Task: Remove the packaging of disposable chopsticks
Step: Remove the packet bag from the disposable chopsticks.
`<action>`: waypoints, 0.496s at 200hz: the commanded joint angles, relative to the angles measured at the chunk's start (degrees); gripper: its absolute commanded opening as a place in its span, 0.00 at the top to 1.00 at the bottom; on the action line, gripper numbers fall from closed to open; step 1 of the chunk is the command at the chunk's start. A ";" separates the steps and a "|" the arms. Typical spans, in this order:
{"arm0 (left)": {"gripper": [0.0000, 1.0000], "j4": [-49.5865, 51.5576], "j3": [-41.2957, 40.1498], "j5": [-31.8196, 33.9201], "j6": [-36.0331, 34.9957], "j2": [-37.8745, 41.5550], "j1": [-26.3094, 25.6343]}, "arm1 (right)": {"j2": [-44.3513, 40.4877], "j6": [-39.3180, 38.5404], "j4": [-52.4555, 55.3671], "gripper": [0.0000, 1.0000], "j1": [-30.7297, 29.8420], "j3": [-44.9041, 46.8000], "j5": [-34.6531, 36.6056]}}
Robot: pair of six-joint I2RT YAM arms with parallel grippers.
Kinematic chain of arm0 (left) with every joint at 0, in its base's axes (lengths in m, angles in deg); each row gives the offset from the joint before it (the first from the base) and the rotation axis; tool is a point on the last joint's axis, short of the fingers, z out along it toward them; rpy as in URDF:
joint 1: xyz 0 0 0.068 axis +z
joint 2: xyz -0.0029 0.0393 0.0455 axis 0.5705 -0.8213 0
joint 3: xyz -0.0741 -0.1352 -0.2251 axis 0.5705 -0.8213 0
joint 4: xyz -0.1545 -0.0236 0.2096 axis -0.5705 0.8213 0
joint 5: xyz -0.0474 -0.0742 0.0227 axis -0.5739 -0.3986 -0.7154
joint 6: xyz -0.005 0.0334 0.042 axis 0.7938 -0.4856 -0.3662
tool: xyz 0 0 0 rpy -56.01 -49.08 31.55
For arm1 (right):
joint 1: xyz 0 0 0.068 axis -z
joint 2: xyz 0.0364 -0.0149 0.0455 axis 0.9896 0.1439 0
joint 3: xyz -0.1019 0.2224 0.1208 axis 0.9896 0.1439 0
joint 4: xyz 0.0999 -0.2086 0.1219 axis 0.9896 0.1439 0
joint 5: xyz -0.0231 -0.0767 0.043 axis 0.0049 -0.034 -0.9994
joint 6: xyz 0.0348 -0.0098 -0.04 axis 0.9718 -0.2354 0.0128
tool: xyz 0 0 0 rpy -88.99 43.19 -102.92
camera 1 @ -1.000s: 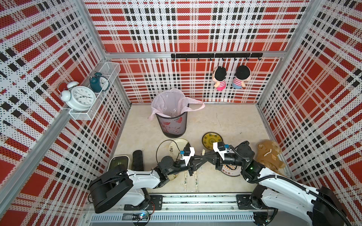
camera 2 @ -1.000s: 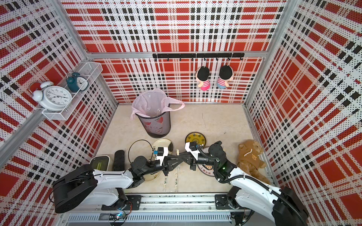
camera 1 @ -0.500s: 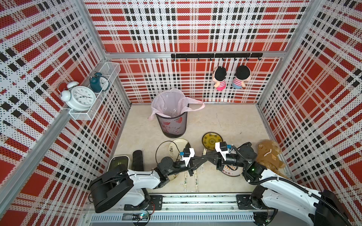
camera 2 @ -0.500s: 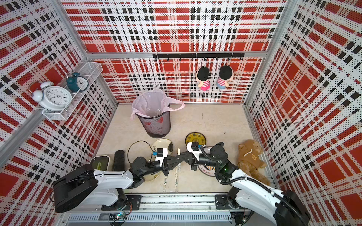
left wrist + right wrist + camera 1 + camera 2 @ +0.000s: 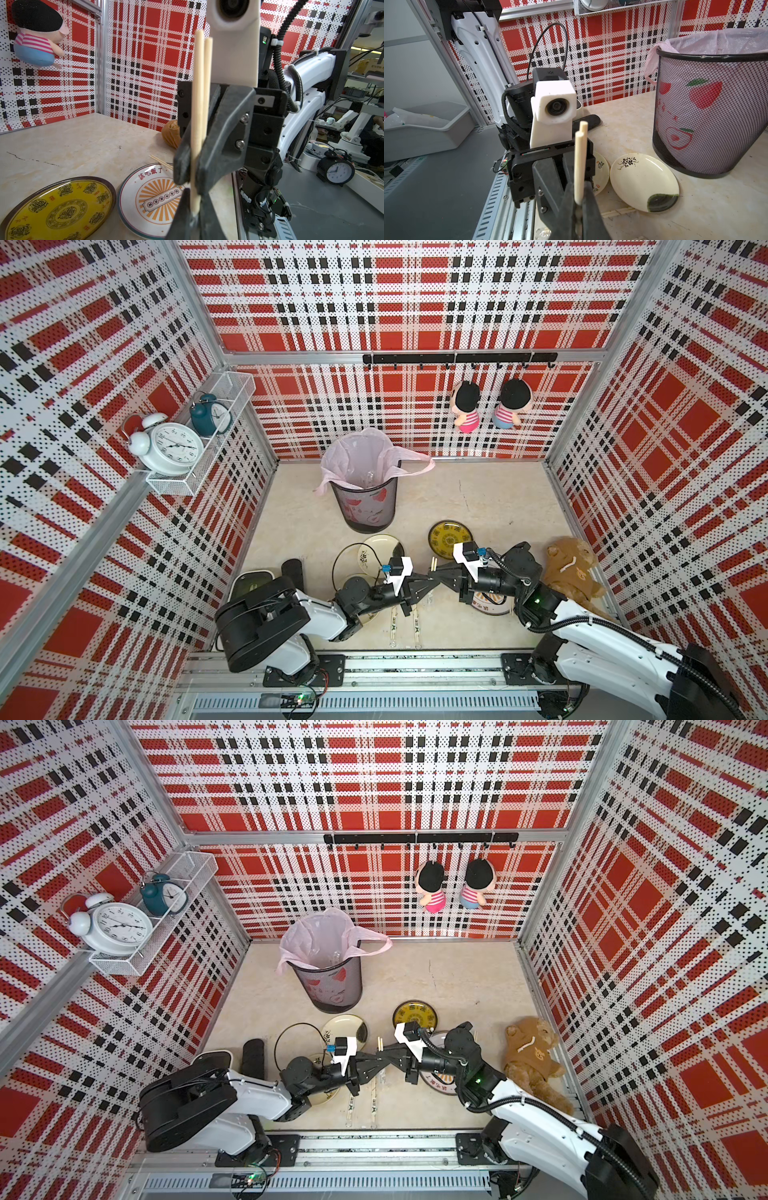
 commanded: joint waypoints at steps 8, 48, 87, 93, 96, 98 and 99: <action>0.86 3.77 -2.16 -1.37 2.25 -2.75 0.10 | -1.76 -2.40 -7.43 1.00 0.29 -3.78 1.86; 0.89 4.19 -2.50 -0.77 2.07 -1.93 0.18 | -1.93 -2.72 -6.80 1.00 0.29 -3.76 2.37; 0.84 7.70 -1.20 -0.16 0.89 -2.20 -1.05 | -2.73 -2.59 -7.02 1.00 0.40 -3.43 3.41; 0.83 7.78 -1.11 0.26 0.77 -2.39 -1.35 | -2.64 -2.54 -7.09 1.00 0.40 -3.52 3.43; 0.83 7.79 -1.03 0.35 0.75 -2.36 -1.47 | -2.60 -2.50 -7.18 1.00 0.40 -3.59 3.47; 0.83 7.79 -1.02 0.39 0.75 -2.44 -1.55 | -2.61 -2.46 -7.25 1.00 0.40 -3.65 3.37; 0.83 7.79 -1.02 0.39 0.75 -2.44 -1.56 | -2.62 -2.43 -7.28 1.00 0.40 -3.67 3.35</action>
